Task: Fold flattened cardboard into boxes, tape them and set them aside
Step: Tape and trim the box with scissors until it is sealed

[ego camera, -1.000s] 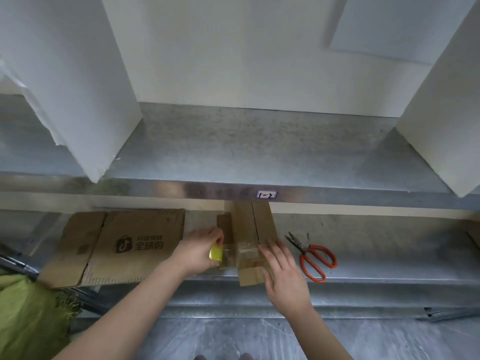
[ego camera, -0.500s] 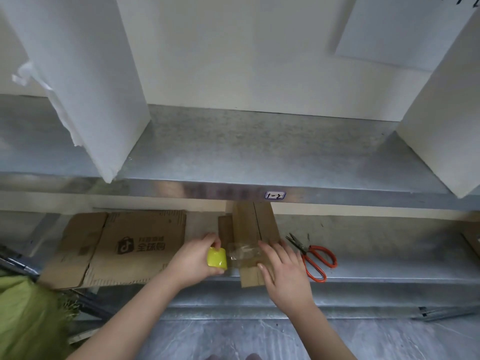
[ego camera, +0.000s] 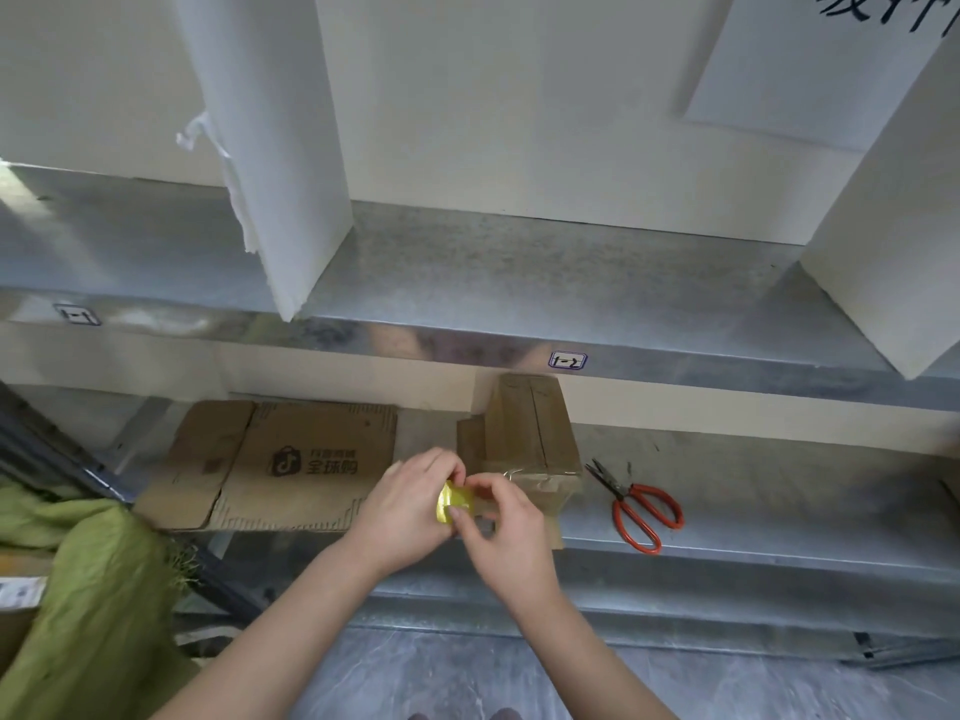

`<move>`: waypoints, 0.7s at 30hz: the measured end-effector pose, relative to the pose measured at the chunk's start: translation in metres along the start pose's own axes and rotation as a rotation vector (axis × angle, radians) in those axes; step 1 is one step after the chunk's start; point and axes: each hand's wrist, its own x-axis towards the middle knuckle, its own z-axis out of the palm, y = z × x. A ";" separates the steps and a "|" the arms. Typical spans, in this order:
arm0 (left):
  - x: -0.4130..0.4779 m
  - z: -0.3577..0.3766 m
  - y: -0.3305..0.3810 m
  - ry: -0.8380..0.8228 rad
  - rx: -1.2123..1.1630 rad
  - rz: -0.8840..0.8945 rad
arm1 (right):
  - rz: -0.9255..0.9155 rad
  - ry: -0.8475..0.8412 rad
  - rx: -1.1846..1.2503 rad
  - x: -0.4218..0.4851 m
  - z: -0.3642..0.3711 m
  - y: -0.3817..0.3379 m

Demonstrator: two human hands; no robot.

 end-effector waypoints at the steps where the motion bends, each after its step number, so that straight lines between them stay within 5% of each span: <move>1: -0.003 -0.001 0.000 0.009 0.001 -0.015 | 0.032 0.017 0.066 0.000 0.003 -0.003; 8: -0.015 -0.001 -0.007 0.034 0.085 0.003 | 0.113 0.105 0.156 0.003 0.019 -0.006; 15: -0.027 -0.009 -0.033 -0.293 -0.212 0.043 | 0.142 0.084 0.193 0.006 0.022 0.000; 21: -0.035 -0.008 -0.058 -0.175 -0.268 -0.117 | 0.170 0.059 0.215 0.009 0.030 0.006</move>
